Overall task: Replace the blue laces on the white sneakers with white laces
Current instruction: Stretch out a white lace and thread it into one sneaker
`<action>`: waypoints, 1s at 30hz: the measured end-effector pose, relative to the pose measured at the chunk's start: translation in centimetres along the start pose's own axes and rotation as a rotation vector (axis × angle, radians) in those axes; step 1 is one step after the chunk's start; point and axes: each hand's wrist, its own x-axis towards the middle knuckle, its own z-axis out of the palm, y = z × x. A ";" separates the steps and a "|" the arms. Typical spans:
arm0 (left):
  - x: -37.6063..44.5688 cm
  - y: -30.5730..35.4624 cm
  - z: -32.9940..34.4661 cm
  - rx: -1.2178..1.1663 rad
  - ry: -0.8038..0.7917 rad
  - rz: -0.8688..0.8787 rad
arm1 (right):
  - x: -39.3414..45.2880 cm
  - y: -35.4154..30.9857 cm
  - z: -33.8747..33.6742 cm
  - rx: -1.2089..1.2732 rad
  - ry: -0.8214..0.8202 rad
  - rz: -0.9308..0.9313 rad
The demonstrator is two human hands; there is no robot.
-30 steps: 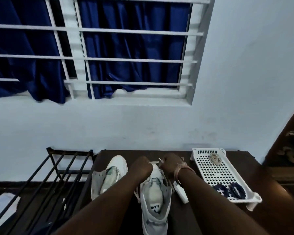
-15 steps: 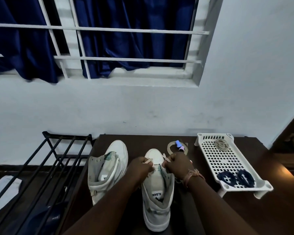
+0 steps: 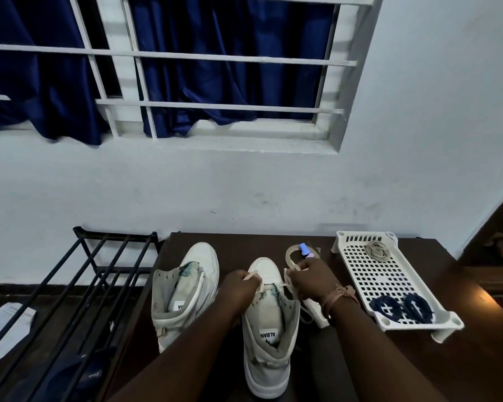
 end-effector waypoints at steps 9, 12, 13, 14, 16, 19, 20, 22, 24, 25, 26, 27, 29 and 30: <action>-0.6 14.1 -4.1 -0.126 0.011 0.108 | -2.9 -13.2 -7.7 0.411 -0.008 -0.118; -2.7 20.1 -5.7 -0.233 0.031 0.192 | -4.6 -18.1 -10.5 0.376 0.082 -0.221; -3.2 21.8 -6.3 -0.255 0.042 0.244 | -5.2 -19.8 -11.5 0.374 0.113 -0.246; -3.8 23.5 -6.9 -0.279 0.053 0.285 | -5.8 -21.4 -12.3 0.374 0.142 -0.267; -5.0 26.9 -8.2 -0.322 0.076 0.370 | -7.1 -24.6 -14.0 0.372 0.191 -0.325; -6.6 31.2 -9.5 -0.358 0.101 0.481 | -8.3 -28.2 -15.6 0.478 0.290 -0.400; -7.2 32.4 -9.8 -0.377 0.102 0.508 | -8.8 -29.2 -16.0 0.508 0.328 -0.426; -8.3 34.2 -10.2 -0.418 0.112 0.539 | -9.6 -30.9 -16.6 0.571 0.366 -0.464; -9.4 35.7 -10.3 -0.493 0.124 0.555 | -10.4 -32.5 -17.1 0.646 0.390 -0.498; -10.0 36.4 -10.5 -0.531 0.133 0.568 | -10.8 -33.3 -17.4 0.674 0.406 -0.512; -10.4 37.0 -10.6 -0.555 0.140 0.580 | -11.2 -33.9 -17.6 0.694 0.426 -0.520; -10.9 37.5 -10.8 -0.567 0.143 0.591 | -11.4 -34.4 -17.7 0.707 0.441 -0.520; -11.5 38.1 -11.2 -0.575 0.138 0.599 | -11.6 -35.2 -18.0 0.733 0.450 -0.510; -11.6 38.3 -11.4 -0.571 0.143 0.605 | -11.7 -35.6 -18.3 0.737 0.451 -0.505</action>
